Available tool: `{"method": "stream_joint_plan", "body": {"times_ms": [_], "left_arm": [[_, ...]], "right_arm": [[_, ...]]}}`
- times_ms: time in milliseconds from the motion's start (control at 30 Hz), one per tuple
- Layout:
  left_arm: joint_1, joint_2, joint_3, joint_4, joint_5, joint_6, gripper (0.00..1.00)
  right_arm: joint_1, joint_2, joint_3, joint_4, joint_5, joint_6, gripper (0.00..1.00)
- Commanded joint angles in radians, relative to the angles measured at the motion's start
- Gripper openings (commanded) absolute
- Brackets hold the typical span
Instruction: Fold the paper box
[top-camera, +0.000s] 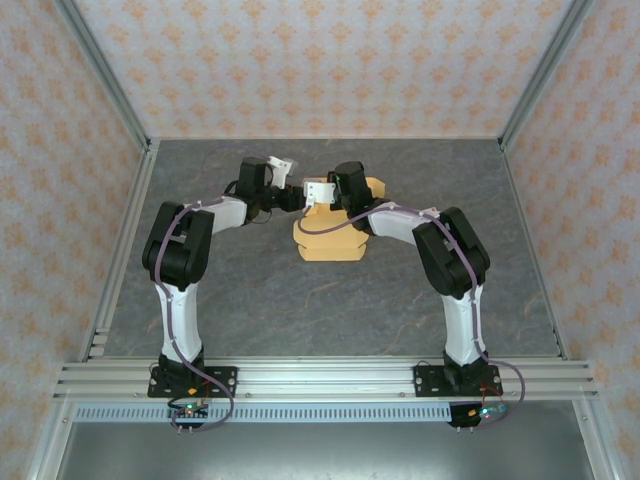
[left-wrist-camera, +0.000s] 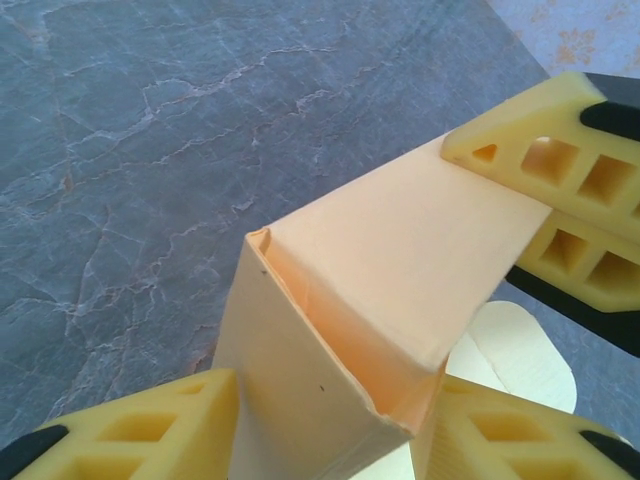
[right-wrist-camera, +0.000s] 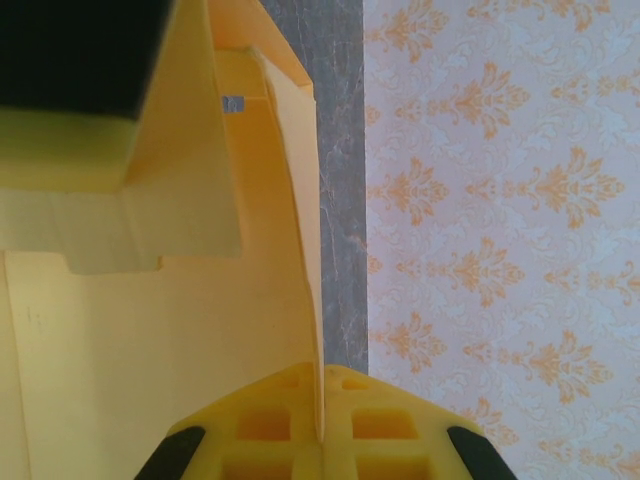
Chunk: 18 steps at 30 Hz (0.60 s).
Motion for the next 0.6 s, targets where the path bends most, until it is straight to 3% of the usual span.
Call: {"method": "stream_joint_plan", "body": {"times_ms": [0, 200, 567], "left_arm": [[-0.005, 0.000, -0.001, -0.053, -0.080, -0.028, 0.46], [-0.018, -0.026, -0.044, -0.044, -0.097, -0.065, 0.46], [-0.055, -0.096, -0.130, -0.019, -0.241, -0.043, 0.44]], "right_arm": [[0.000, 0.006, -0.007, 0.009, -0.039, 0.004, 0.00], [0.000, 0.002, -0.021, 0.000, -0.051, 0.019, 0.00], [0.006, -0.031, -0.065, 0.027, -0.067, 0.041, 0.00]]}}
